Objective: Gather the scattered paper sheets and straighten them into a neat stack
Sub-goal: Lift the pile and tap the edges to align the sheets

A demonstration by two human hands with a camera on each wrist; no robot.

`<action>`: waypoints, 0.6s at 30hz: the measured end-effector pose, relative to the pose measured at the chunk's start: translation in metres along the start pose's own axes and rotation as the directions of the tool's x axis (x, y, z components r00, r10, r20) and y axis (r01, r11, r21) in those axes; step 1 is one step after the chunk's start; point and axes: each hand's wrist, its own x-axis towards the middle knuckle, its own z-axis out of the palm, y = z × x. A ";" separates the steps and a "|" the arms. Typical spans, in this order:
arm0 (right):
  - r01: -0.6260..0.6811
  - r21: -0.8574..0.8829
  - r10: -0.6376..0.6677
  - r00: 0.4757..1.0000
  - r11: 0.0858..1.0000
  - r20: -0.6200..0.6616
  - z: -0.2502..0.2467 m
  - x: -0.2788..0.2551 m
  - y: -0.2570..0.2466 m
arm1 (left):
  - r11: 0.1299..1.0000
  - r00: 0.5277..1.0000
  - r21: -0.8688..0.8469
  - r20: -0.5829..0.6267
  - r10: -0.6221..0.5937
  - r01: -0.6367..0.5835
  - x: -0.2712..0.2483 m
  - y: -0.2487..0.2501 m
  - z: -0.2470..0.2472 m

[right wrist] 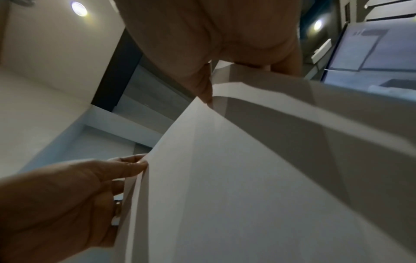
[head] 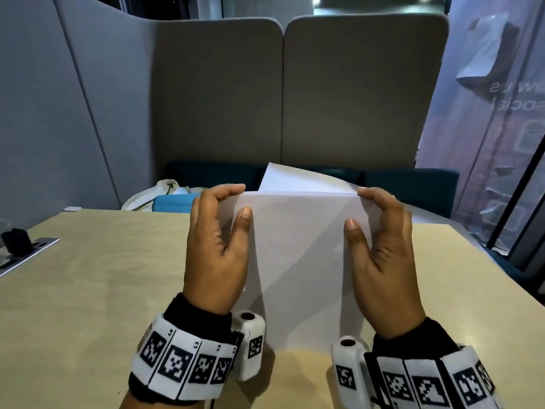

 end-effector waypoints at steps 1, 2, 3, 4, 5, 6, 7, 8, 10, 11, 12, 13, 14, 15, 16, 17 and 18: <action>-0.011 0.004 0.011 1.000 1.000 0.002 0.000 -0.001 0.001 | 1.000 1.000 -0.019 0.000 -0.020 0.020 0.000 0.000 -0.001; -0.019 0.007 0.019 1.000 1.000 0.003 -0.001 -0.002 -0.001 | 0.999 0.999 -0.037 0.001 -0.041 0.041 -0.001 0.000 -0.001; -0.034 0.020 0.034 0.999 0.999 0.003 -0.002 -0.001 -0.003 | 0.996 0.998 -0.061 -0.001 -0.064 0.063 -0.001 0.001 -0.001; -0.057 0.062 0.057 0.998 0.996 0.004 -0.003 -0.002 -0.004 | 0.992 0.996 -0.096 -0.009 -0.088 0.087 -0.001 -0.001 -0.002; -0.092 0.131 0.092 0.996 0.987 0.007 -0.004 -0.003 -0.003 | 0.983 0.993 -0.144 -0.017 -0.119 0.116 -0.003 -0.004 -0.002; -0.142 0.205 0.142 0.990 0.968 0.016 -0.005 -0.005 0.000 | 0.970 0.988 -0.193 -0.017 -0.155 0.149 -0.005 -0.009 -0.003; -0.200 0.261 0.197 0.980 0.944 0.036 -0.007 -0.008 0.004 | 0.954 0.981 -0.234 -0.001 -0.193 0.188 -0.009 -0.014 -0.003; -0.250 0.286 0.241 0.968 0.925 0.068 -0.007 -0.014 0.010 | 0.939 0.973 -0.256 0.032 -0.230 0.230 -0.015 -0.021 -0.003; -0.325 0.289 0.300 0.945 0.901 0.126 -0.006 -0.027 0.021 | 0.913 0.951 -0.267 0.093 -0.294 0.308 -0.030 -0.033 0.000; -0.360 0.291 0.332 0.932 0.886 0.143 -0.004 -0.034 0.025 | 0.905 0.944 -0.269 0.105 -0.312 0.329 -0.037 -0.037 0.002; -0.393 0.296 0.361 0.919 0.871 0.156 -0.002 -0.039 0.029 | 0.904 0.941 -0.262 0.107 -0.322 0.339 -0.043 -0.039 0.003; -0.421 0.309 0.390 0.907 0.853 0.160 -0.001 -0.041 0.029 | 0.903 0.939 -0.256 0.106 -0.327 0.344 -0.046 -0.039 0.005; -0.441 0.327 0.410 0.898 0.836 0.162 0.000 -0.042 0.030 | 0.900 0.937 -0.258 0.098 -0.336 0.350 -0.047 -0.038 0.006; -0.450 0.344 0.420 0.893 0.824 0.162 0.001 -0.040 0.028 | 0.894 0.934 -0.271 0.091 -0.345 0.357 -0.046 -0.037 0.007; -0.445 0.354 0.419 0.895 0.823 0.152 0.001 -0.036 0.026 | 0.893 0.935 -0.277 0.081 -0.346 0.354 -0.044 -0.034 0.007; -0.430 0.361 0.409 0.902 0.827 0.138 0.000 -0.033 0.023 | 0.898 0.940 -0.279 0.072 -0.335 0.341 -0.040 -0.032 0.007; -0.411 0.364 0.392 0.911 0.836 0.129 0.000 -0.030 0.022 | 0.905 0.946 -0.276 0.064 -0.318 0.323 -0.036 -0.030 0.006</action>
